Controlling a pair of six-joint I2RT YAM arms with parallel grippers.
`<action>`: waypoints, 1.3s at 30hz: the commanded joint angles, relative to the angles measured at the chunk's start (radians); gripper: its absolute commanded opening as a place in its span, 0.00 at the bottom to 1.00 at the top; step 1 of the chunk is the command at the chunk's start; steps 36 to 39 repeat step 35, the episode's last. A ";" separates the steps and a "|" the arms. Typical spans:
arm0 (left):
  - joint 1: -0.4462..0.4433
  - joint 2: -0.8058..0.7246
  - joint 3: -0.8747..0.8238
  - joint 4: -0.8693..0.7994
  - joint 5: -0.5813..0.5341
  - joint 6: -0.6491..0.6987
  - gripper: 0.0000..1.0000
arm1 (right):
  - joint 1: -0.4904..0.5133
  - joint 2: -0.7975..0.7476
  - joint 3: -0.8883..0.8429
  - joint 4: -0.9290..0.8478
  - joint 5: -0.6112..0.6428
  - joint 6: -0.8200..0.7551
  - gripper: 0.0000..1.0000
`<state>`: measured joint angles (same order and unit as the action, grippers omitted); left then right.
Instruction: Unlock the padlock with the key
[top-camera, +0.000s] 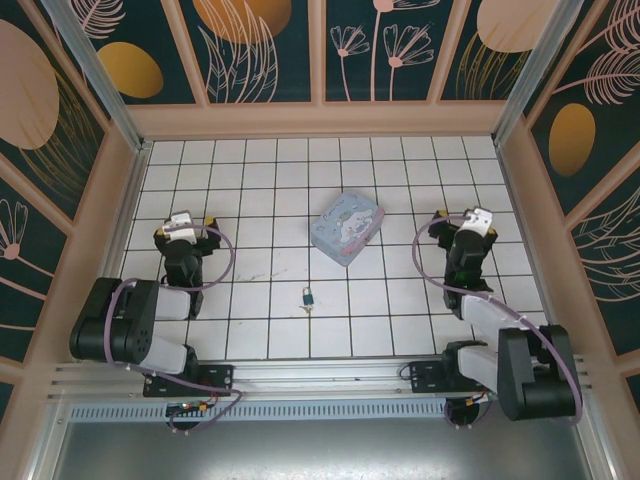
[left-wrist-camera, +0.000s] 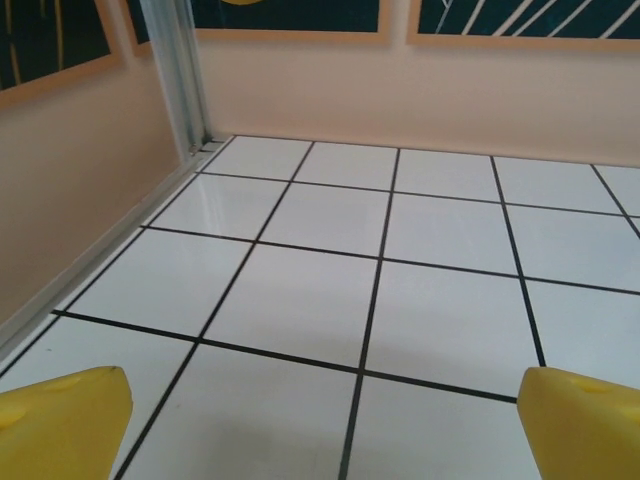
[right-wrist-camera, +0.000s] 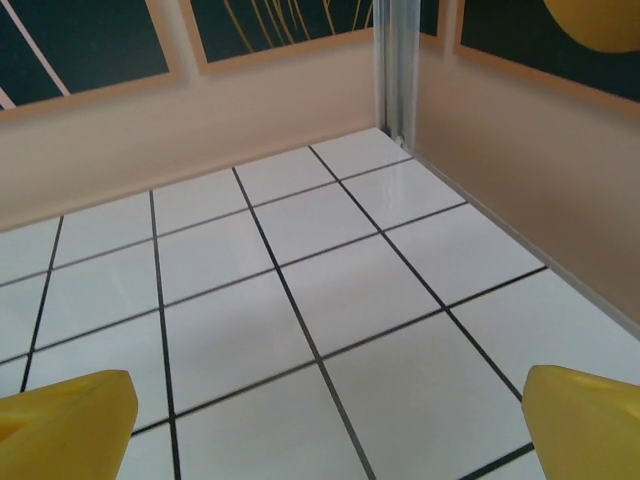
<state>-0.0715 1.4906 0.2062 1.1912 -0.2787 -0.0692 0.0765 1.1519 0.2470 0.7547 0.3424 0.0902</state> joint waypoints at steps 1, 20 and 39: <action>0.011 0.035 -0.001 0.151 0.053 0.022 0.99 | -0.016 0.092 -0.044 0.254 -0.080 -0.034 0.99; 0.038 0.037 0.030 0.092 0.078 -0.005 0.99 | -0.122 0.388 -0.018 0.501 -0.355 -0.056 0.99; 0.045 0.030 0.021 0.101 0.076 -0.011 0.99 | -0.109 0.389 -0.006 0.481 -0.361 -0.078 0.99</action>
